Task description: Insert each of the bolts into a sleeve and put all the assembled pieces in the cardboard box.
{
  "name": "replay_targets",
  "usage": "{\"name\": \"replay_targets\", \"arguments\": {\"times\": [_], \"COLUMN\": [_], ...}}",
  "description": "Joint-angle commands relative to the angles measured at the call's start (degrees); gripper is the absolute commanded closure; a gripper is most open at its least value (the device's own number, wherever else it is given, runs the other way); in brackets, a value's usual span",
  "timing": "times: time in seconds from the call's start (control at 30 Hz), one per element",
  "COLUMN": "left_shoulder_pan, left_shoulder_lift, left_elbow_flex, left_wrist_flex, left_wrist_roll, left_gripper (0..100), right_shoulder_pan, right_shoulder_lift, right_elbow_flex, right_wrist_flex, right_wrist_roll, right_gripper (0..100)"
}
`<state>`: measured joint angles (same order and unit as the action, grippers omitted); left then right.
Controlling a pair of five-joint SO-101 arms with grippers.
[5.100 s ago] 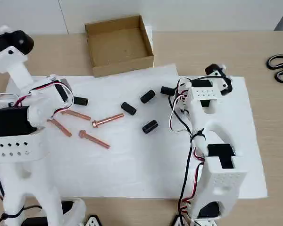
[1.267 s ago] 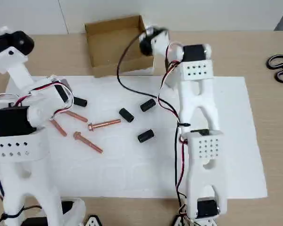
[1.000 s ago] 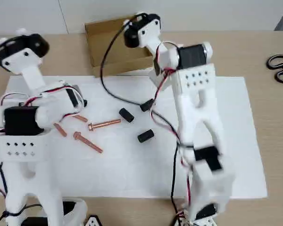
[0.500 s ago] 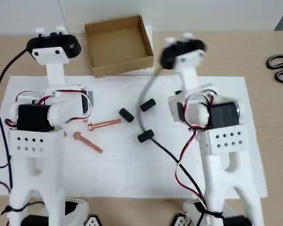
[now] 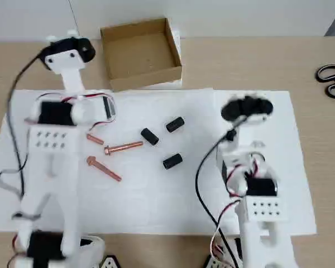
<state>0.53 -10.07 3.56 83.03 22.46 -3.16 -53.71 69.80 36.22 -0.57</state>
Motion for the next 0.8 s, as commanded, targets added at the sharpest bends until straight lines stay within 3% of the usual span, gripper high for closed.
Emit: {"name": "replay_targets", "arguments": {"times": [0.0, 0.23, 0.43, 0.6, 0.77], "left_shoulder_pan": [-2.81, -14.15, -14.51, -14.59, -14.24], "left_shoulder_lift": [6.42, 17.05, 24.35, 27.16, 28.84], "left_elbow_flex": [-8.75, -22.2, -22.29, -23.52, -24.04], "left_wrist_flex": [-0.18, 3.87, 16.53, 13.71, 7.3], "left_wrist_roll": [3.34, 21.01, 14.59, 14.86, 33.85], "left_gripper": [88, 88, 88, 88, 88], "right_shoulder_pan": [0.57, 0.57, 0.57, 0.57, 0.48], "right_shoulder_lift": [-7.34, -20.53, -31.08, -37.14, -38.64], "right_elbow_flex": [6.51, 16.7, 23.74, 27.08, 26.99], "right_wrist_flex": [-4.35, -6.64, -6.37, -4.7, -4.09], "right_wrist_roll": [-0.44, -0.26, -0.26, -0.26, -0.26], "right_gripper": [99.4, 99.4, 99.4, 99.4, 99.4]}}
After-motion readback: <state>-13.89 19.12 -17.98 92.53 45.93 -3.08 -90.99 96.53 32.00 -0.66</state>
